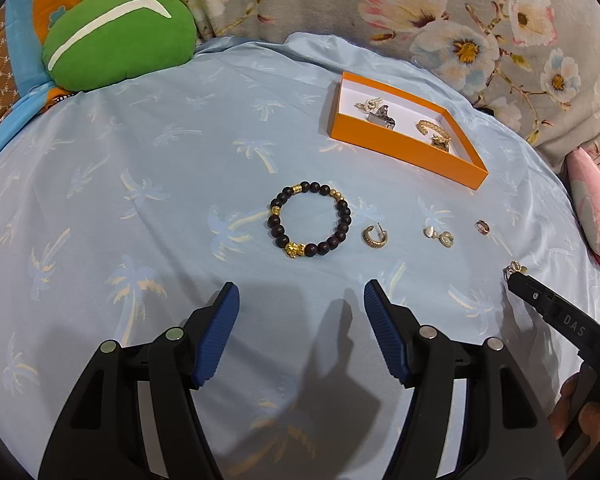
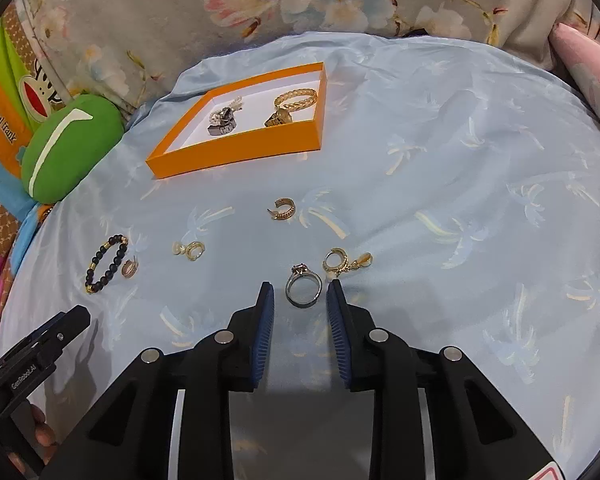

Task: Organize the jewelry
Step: 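Grasp the silver ring with the right tool, then grasp the black bead bracelet with the left tool while the right tool holds the silver ring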

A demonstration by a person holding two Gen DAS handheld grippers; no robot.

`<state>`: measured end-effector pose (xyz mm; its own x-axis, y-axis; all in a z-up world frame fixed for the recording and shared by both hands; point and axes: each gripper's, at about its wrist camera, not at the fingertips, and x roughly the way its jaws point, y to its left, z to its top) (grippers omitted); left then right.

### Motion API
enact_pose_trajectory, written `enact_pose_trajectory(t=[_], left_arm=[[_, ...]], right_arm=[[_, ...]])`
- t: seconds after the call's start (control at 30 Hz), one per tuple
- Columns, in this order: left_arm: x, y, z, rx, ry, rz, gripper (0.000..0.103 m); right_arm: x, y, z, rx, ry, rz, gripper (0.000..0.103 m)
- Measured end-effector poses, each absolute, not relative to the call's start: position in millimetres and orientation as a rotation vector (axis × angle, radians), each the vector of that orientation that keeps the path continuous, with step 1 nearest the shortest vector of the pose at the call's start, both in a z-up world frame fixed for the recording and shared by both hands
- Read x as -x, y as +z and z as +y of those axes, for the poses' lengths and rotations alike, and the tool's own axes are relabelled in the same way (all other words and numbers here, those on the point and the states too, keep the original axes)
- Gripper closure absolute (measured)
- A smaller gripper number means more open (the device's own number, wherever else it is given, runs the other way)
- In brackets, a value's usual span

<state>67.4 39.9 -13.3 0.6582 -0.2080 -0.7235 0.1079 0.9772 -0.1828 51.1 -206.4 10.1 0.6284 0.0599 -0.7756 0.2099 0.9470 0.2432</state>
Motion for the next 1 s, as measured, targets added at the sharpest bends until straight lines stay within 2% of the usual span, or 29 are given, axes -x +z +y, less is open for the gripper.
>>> enact_pose_trajectory(t=[0.2, 0.3, 0.47, 0.53, 1.0], left_arm=[[-67, -13, 40, 0.129, -0.179, 0.834, 0.04], [-68, -13, 40, 0.132, -0.18, 0.834, 0.04], [-70, -13, 39, 0.137, -0.178, 0.842, 0.04], [-73, -13, 38, 0.126, -0.176, 0.844, 0.035], [-132, -13, 21, 0.02, -0.125, 0.867, 0.035]], right_arm=[[-58, 10, -204, -0.305, -0.094, 0.895, 0.078], [-61, 10, -203, -0.297, -0.092, 0.899, 0.084], [-60, 10, -204, -0.308, -0.082, 0.896, 0.084], [-60, 10, -204, -0.31, -0.08, 0.897, 0.084], [-61, 10, -205, -0.319, -0.075, 0.895, 0.084]])
